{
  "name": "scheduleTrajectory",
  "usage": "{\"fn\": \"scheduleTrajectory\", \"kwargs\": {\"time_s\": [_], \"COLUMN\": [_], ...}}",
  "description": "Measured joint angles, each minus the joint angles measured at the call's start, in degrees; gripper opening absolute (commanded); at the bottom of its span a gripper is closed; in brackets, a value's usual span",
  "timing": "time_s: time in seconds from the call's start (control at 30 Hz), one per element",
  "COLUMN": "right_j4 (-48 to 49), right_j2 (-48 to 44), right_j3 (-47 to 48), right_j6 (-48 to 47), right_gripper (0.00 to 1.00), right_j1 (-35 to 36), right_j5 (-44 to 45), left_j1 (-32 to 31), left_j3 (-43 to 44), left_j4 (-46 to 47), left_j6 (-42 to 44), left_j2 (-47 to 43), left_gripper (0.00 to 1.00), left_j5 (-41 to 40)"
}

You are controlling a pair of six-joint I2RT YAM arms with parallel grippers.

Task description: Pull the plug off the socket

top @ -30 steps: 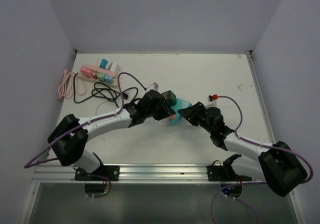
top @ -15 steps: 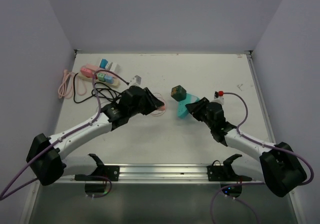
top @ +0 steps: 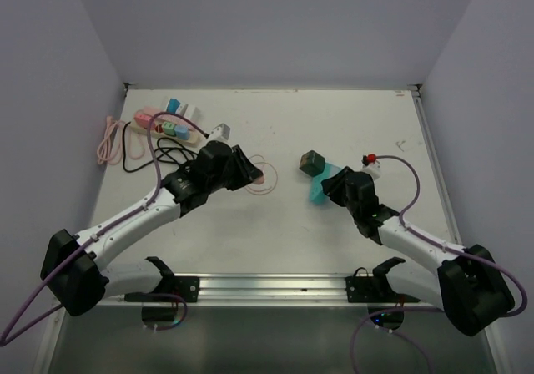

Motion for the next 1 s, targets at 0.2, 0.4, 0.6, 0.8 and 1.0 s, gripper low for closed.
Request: {"fn": "scheduleTrajectory", "kwargs": {"time_s": [0.2, 0.4, 0.6, 0.8, 1.0], "right_j4": [-3.1, -4.6, -7.1, -9.0, -10.0], "right_j2": [-6.1, -10.6, -12.8, -13.8, -14.1], "right_j3": [2.1, 3.6, 3.6, 3.6, 3.6], "right_j6": [-3.9, -6.4, -8.4, -10.3, -11.8], "right_gripper": [0.0, 0.0, 0.0, 0.0, 0.0], "right_j1": [-0.1, -0.1, -0.1, -0.1, -0.1], "right_j5": [-2.6, -7.5, -12.2, -14.1, -15.6], "left_j1": [1.7, 3.7, 4.2, 4.3, 4.3], "left_j3": [-5.0, -13.3, -16.4, -17.8, -19.4], "left_j4": [4.3, 13.4, 21.9, 26.2, 26.0], "left_j6": [6.2, 7.9, 7.7, 7.7, 7.8], "left_j2": [3.7, 10.4, 14.9, 15.0, 14.1], "left_gripper": [0.02, 0.07, 0.37, 0.49, 0.72], "left_j5": [4.7, 10.3, 14.4, 15.1, 14.7]}}
